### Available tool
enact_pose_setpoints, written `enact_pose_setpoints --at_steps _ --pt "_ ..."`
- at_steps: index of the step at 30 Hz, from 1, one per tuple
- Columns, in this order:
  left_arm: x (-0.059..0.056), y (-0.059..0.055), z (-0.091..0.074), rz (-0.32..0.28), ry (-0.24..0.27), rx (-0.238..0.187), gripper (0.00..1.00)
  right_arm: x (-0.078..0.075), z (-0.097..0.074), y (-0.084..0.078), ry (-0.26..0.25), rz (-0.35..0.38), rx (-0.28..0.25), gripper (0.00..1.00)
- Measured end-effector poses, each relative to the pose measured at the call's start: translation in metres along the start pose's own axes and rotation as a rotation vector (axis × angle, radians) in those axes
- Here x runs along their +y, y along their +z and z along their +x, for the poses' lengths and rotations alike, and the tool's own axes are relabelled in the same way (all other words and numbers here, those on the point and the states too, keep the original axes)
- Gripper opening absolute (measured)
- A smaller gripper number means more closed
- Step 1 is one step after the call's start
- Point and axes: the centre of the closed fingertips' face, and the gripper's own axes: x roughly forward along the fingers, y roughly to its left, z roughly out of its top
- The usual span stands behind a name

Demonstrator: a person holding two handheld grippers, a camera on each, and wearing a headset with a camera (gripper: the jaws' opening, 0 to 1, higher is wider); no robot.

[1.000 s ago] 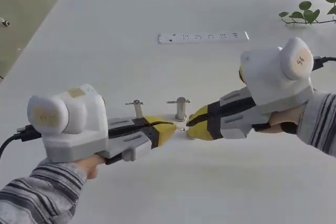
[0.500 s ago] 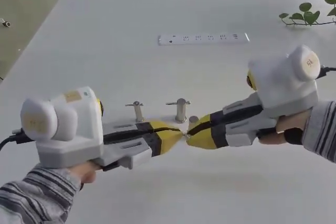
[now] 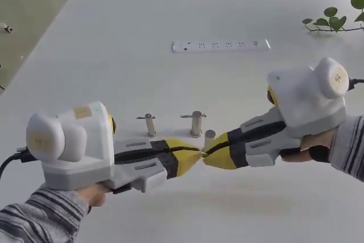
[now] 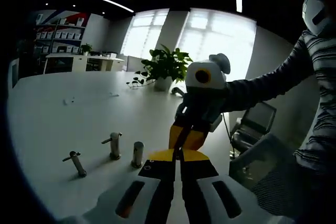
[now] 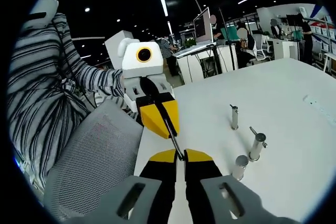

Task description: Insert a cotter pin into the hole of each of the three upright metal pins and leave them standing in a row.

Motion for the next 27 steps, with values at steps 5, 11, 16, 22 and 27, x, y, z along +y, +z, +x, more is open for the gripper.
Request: enact_pose_setpoints --at_steps 5,11,16,22,27 --pt "-0.002 -0.008 0.001 0.023 0.002 0.028 0.00 0.002 -0.001 -0.004 0.003 -0.080 0.063 0.00" --pt "0.000 -0.010 0.002 0.035 0.022 0.031 0.01 0.000 -0.001 -0.010 -0.002 -0.169 0.128 0.00" --pt "0.004 -0.014 0.005 0.064 0.045 0.046 0.02 -0.003 -0.003 -0.015 -0.017 -0.218 0.175 0.00" --pt "0.011 -0.021 0.008 0.077 0.088 0.057 0.07 -0.014 -0.011 -0.020 -0.057 -0.229 0.207 0.00" --pt "0.017 -0.025 0.011 0.099 0.130 0.071 0.11 -0.028 -0.022 -0.030 -0.103 -0.225 0.254 0.00"
